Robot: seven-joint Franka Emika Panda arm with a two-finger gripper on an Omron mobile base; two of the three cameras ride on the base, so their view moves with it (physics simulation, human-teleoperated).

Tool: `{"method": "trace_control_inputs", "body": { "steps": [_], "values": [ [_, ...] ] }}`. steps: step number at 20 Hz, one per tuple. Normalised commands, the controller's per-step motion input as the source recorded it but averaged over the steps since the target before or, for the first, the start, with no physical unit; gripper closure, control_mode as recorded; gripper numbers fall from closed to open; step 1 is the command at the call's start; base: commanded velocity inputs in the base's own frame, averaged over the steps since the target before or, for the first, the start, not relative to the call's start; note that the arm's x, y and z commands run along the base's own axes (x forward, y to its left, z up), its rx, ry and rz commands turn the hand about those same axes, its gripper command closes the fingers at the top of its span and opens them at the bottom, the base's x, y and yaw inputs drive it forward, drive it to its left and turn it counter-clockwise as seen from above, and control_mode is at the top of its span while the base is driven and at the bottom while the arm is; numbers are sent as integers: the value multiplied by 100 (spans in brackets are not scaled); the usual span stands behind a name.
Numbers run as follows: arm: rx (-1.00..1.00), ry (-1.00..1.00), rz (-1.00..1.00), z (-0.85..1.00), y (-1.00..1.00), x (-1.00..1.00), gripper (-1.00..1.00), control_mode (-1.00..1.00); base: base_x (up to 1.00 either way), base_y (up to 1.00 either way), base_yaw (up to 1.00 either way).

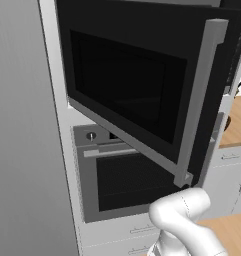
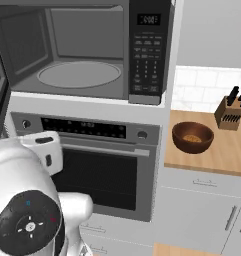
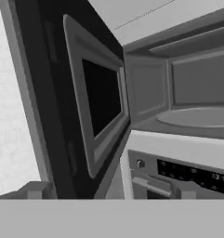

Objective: Open the microwave, place the bowl with waffle inside the microwave, then close the microwave door and turn it on.

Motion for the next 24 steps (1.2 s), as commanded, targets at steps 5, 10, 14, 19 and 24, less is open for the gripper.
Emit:
{"method": "trace_control_inputs", "body": {
  "steps": [5,10,14,19,24],
  "values": [
    [15,-5,67,0,-5,100,-100,-100,0,0,0],
    [11,-10,29,-2,69,74,-100,-100,0,0,0],
    [-1,6,11,0,96,34,-100,-100,0,0,0],
    [-4,9,29,7,69,9,-100,-100,0,0,0],
    [-9,0,37,3,87,-49,-100,-100,0,0,0]
  ]
}}
